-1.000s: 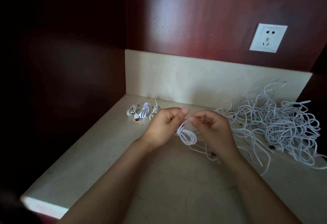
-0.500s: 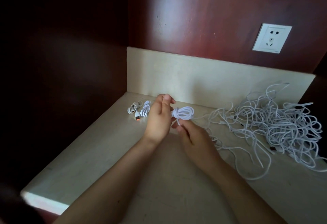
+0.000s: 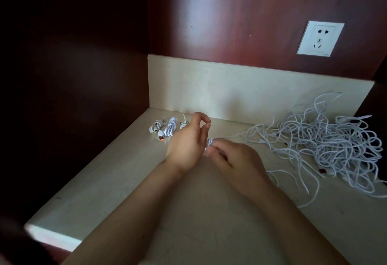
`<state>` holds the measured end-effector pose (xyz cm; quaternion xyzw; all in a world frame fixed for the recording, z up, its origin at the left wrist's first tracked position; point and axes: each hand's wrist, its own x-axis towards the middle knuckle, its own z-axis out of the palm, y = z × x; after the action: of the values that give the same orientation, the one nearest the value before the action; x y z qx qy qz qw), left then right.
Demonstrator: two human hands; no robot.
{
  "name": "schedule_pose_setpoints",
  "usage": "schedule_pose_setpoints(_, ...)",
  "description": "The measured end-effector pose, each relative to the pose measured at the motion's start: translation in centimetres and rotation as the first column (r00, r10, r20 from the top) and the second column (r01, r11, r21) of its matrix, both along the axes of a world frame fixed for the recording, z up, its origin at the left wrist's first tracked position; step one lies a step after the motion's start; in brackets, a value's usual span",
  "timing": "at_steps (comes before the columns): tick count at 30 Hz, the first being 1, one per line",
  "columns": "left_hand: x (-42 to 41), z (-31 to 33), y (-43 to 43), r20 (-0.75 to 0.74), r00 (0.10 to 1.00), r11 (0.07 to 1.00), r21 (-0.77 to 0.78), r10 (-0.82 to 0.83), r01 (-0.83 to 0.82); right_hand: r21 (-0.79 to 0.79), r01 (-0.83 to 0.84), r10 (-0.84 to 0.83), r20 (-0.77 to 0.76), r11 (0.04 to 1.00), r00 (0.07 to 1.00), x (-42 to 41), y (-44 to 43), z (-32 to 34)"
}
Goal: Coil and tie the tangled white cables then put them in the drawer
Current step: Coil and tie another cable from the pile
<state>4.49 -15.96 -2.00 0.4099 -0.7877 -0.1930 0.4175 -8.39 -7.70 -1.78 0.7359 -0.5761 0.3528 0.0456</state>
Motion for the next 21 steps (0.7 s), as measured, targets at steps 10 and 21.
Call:
schedule_pose_setpoints(10, -1.2, 0.5, 1.4, -0.529, 0.741, 0.835, 0.105, -0.413, 0.540, 0.107, -0.257, 0.064, 0.814, 0.961, 0.577, -1.4, -0.2, 2.1)
schedule_pose_setpoints(21, -1.7, 0.6, 1.5, -0.759, 0.647, 0.950, 0.147, -0.071, 0.276, 0.046, -0.288, 0.104, 0.869, 0.956, 0.483, 0.4, -0.5, 0.7)
